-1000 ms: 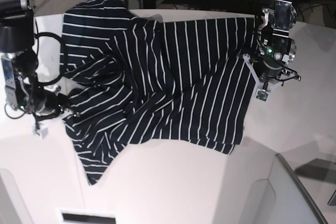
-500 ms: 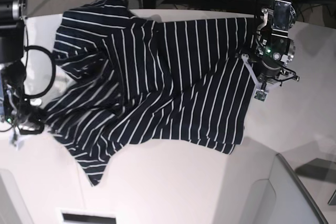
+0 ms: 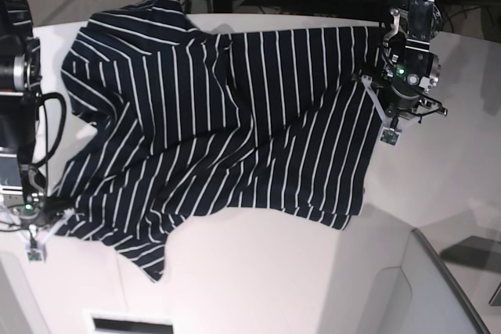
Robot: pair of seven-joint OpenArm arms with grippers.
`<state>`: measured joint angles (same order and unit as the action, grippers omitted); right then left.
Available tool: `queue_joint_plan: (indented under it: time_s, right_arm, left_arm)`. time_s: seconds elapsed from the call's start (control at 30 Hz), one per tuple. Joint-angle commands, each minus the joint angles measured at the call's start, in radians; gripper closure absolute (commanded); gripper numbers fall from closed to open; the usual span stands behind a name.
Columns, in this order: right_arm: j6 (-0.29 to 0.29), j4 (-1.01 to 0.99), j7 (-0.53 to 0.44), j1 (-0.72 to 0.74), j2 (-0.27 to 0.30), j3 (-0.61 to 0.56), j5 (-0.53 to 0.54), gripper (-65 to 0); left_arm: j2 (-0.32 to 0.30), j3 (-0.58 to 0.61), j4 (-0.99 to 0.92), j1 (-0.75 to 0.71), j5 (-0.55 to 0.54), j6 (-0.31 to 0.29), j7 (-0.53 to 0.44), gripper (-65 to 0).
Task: Layout the t-shirt on the table in an organized manner, then fold the t-shirt properly
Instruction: 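Grasp the shirt corner with the right gripper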
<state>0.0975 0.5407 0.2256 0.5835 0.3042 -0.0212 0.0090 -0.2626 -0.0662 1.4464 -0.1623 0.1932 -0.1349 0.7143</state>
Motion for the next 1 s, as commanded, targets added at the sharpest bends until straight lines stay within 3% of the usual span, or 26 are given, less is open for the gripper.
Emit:
queue_joint_plan:
  time_s: [0.0,0.1,0.17,0.2,0.3,0.37,0.47,0.5,0.6,0.73,0.87,0.97]
  right_arm:
    - [-0.005,-0.004,-0.039,0.066,0.016,0.004,-0.045,-11.9]
    - [-0.006,-0.031,-0.035,0.108,0.017,0.004,-0.200,-30.9]
    - [-0.006,-0.011,0.005,0.120,0.017,0.011,-0.306,-37.5]
    - [-0.006,0.023,0.057,0.122,0.017,0.025,-0.330,-36.9]
    - [0.003,0.276,0.291,0.033,0.011,0.188,-0.258,-28.7]
    - [0.025,0.537,0.469,-0.104,-0.036,0.300,-0.146,-17.3]
    - [0.100,0.887,0.648,-0.337,-0.106,0.384,0.012,0.0]
    - [0.114,0.987,0.685,-0.414,-0.133,0.386,0.052,0.0]
    - [0.112,1.203,0.753,-0.607,-0.228,0.386,0.122,-0.3]
    - [0.112,1.358,0.774,-0.767,-0.351,0.384,0.134,0.0]
    - [0.114,1.323,0.780,-0.813,-0.397,0.383,0.134,0.0]
    - [0.114,1.208,0.746,-0.814,-0.399,0.369,0.134,0.0]
  left_arm:
    - [-0.010,-0.005,0.017,0.008,0.004,0.007,-0.014,0.0]
    - [-0.010,-0.005,0.017,0.007,0.004,0.007,-0.014,0.0]
    - [-0.008,-0.004,0.017,0.007,0.004,0.007,-0.014,0.0]
    - [-0.007,0.001,0.017,0.007,0.004,0.007,-0.014,0.0]
    - [-0.002,0.007,0.049,-0.016,-0.002,0.007,-0.014,0.0]
    - [0.012,0.009,0.104,-0.044,-0.002,0.005,-0.014,0.0]
    - [0.044,0.010,0.172,-0.076,-0.001,0.005,-0.014,0.0]
    - [0.055,0.024,0.178,-0.078,0.002,0.005,-0.014,0.0]
    - [0.056,0.081,0.159,-0.070,0.005,0.005,-0.014,0.0]
    - [0.056,0.090,0.093,-0.053,0.005,0.005,-0.020,0.0]
    - [0.056,0.087,0.012,-0.050,0.005,0.008,-0.124,0.0]
    - [0.044,0.087,-0.065,-0.050,0.005,0.010,-0.170,0.0]
